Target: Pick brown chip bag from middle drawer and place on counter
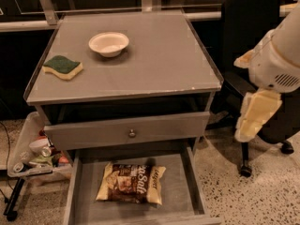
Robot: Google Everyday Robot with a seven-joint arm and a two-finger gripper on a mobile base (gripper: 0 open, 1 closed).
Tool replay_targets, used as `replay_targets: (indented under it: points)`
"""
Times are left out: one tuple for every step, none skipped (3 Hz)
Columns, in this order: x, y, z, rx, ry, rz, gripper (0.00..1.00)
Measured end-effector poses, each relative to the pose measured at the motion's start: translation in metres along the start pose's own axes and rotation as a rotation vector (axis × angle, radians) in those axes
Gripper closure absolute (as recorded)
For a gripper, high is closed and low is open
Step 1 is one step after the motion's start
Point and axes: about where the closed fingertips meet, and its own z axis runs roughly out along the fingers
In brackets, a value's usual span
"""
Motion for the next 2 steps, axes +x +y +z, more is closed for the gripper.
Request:
replay_targets:
  points:
    - [0.0009, 0.0207, 0.0566, -0.068, -0.009, 0.005, 0.00]
    - [0.0009, 0.0207, 0.0566, -0.068, -0.009, 0.005, 0.00]
